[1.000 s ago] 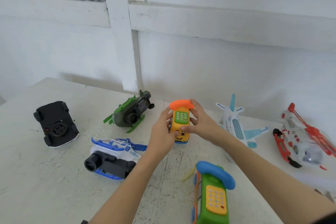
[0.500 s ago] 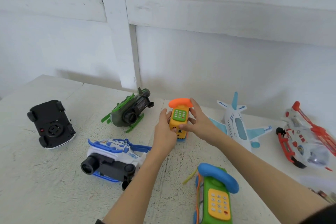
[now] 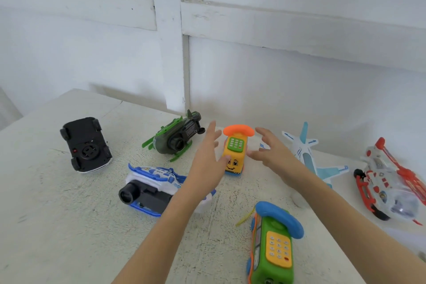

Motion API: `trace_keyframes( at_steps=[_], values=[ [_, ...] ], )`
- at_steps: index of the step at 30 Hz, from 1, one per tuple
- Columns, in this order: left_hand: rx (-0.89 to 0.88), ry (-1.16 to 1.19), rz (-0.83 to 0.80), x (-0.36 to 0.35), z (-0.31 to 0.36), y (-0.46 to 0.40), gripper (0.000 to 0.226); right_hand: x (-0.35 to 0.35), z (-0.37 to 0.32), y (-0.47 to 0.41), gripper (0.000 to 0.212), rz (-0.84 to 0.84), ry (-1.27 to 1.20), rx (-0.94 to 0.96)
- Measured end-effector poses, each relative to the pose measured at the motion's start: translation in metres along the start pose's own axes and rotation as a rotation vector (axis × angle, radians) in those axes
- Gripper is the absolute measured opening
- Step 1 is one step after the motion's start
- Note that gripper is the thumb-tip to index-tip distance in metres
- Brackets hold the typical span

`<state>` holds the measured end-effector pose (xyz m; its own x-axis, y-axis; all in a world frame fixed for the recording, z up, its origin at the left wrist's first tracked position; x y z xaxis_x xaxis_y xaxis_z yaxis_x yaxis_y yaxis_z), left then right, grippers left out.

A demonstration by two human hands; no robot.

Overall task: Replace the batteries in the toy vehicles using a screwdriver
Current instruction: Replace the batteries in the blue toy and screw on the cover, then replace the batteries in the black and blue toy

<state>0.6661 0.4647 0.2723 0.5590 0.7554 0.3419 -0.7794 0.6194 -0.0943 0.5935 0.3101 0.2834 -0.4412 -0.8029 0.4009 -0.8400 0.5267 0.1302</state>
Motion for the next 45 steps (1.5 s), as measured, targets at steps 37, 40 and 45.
trace_keyframes(
  at_steps=[37, 40, 45],
  values=[
    [0.037, 0.249, 0.440, 0.085, -0.061, 0.120, 0.065, -0.148, -0.058, 0.022, 0.081, -0.388, 0.269, 0.352],
    [-0.016, 0.276, 0.379, 0.079, -0.043, 0.117, 0.072, -0.129, -0.072, 0.031, 0.079, -0.372, -0.063, 0.298],
    [-0.115, 0.405, 0.183, 0.072, -0.018, 0.108, 0.091, -0.106, -0.087, 0.054, 0.047, -0.341, -0.433, 0.268]
  ],
)
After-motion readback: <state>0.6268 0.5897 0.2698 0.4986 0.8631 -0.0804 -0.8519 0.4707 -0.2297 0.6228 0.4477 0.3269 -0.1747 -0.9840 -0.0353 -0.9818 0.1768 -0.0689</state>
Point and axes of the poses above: each hand's wrist, its own y-axis away from the middle knuckle, its own x-axis out of the back of the hand, z = x × y, the point moved 1 cm from there along -y, towards the middle knuckle, and after that the axes turned 1 degree about z, right-handed, at the moved point
